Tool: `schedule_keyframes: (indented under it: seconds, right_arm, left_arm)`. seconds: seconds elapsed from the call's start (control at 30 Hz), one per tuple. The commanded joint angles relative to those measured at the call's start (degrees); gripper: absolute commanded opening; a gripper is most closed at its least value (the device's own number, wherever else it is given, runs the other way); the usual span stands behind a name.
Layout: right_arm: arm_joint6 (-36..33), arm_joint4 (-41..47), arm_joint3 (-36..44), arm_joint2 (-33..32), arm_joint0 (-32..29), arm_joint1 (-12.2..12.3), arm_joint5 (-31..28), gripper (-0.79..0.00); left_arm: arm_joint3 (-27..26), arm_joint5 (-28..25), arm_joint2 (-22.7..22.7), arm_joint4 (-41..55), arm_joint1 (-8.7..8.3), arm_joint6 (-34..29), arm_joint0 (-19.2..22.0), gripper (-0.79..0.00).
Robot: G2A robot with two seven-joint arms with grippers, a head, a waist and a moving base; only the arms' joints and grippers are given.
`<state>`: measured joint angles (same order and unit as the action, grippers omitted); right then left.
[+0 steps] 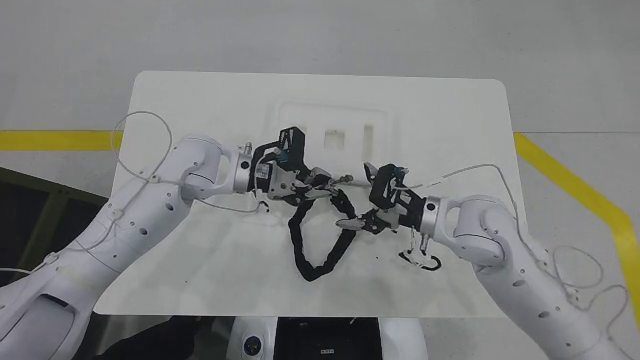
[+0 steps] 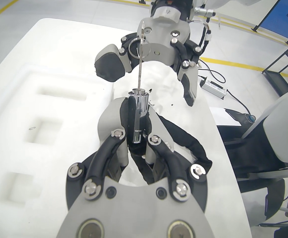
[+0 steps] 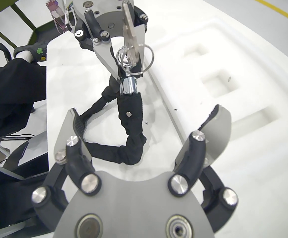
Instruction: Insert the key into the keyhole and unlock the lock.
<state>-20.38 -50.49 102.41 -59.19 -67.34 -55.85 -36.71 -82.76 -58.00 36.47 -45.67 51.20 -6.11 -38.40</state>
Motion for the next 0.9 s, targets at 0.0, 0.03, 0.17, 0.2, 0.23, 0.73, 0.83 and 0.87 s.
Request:
schedule_keyframes:
  seconds: [0.0, 0.03, 0.17, 0.2, 0.23, 0.73, 0.83, 0.87]
  right_arm:
    - [1.1, -1.0, -0.7, 1.0, 0.4, -0.3, 0.1, -0.493]
    - [1.3, -1.4, -1.1, 1.5, 0.6, -0.5, 0.0, -0.514]
    - [1.9, -2.8, -2.4, 3.5, 1.8, -1.1, 0.4, -0.785]
    - [2.0, -2.9, -2.7, 3.9, 2.0, -1.2, 0.4, -0.785]
    - [1.8, -3.2, -3.1, 4.1, 2.3, -1.3, 0.5, -0.785]
    - [-5.4, -5.5, -1.4, 3.0, 1.6, -1.3, 2.9, -0.785]
    - [-6.1, -5.2, -0.9, 2.6, 1.2, -1.2, 3.1, -0.785]
    - [-6.4, -5.2, -0.7, 2.4, 1.1, -1.2, 3.1, -0.785]
  left_arm:
    - [-0.4, 0.0, 0.1, 0.0, -0.08, 0.0, -0.3, -0.785]
    - [-0.5, 0.0, 0.2, 0.2, -0.1, 0.2, -0.4, -0.785]
    - [-0.8, 0.0, 0.3, 0.5, -0.12, 0.7, -0.7, -0.785]
    - [-0.8, 0.0, 0.4, 0.5, -0.13, 0.8, -0.8, -0.785]
    - [-0.9, 0.0, 0.4, 0.4, -0.13, 1.0, -0.8, -0.785]
    - [-0.7, 0.0, 2.8, -0.1, -1.01, 4.0, -2.5, -0.785]
    - [-0.4, 0.0, 3.4, -0.9, -1.24, 3.4, -2.7, -0.785]
    - [-0.3, 0.0, 3.6, -1.1, -1.3, 2.9, -2.7, -0.785]
